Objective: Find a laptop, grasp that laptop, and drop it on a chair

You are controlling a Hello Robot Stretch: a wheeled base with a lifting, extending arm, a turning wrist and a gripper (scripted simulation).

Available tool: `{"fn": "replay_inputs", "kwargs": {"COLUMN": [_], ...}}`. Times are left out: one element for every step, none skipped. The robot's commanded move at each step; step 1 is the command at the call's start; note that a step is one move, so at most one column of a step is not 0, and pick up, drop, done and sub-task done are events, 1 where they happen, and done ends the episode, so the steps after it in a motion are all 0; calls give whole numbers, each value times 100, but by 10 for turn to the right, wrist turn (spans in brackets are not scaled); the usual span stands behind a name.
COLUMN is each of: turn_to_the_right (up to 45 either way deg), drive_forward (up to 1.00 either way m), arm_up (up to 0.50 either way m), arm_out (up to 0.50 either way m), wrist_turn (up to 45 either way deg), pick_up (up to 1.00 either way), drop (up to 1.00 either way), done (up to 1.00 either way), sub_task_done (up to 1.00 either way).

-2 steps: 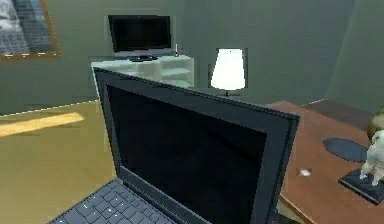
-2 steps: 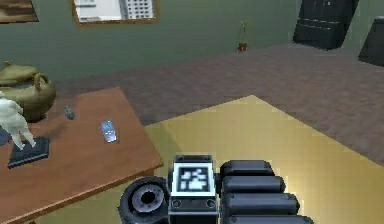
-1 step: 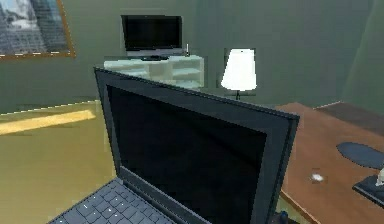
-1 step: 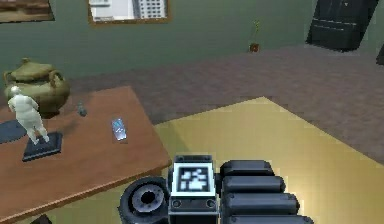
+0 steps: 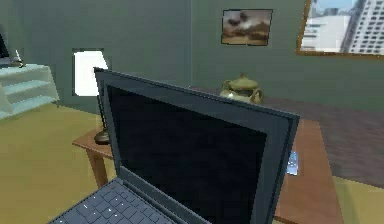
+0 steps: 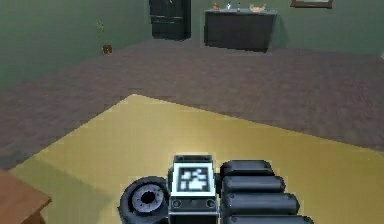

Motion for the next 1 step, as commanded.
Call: {"fn": "replay_inputs", "kwargs": {"turn_to_the_right": [0], "drive_forward": [20], "arm_up": [0], "arm_out": [0], "wrist_turn": [0], "pick_up": [0], "drop": [0], "done": [0], "sub_task_done": [0]}}
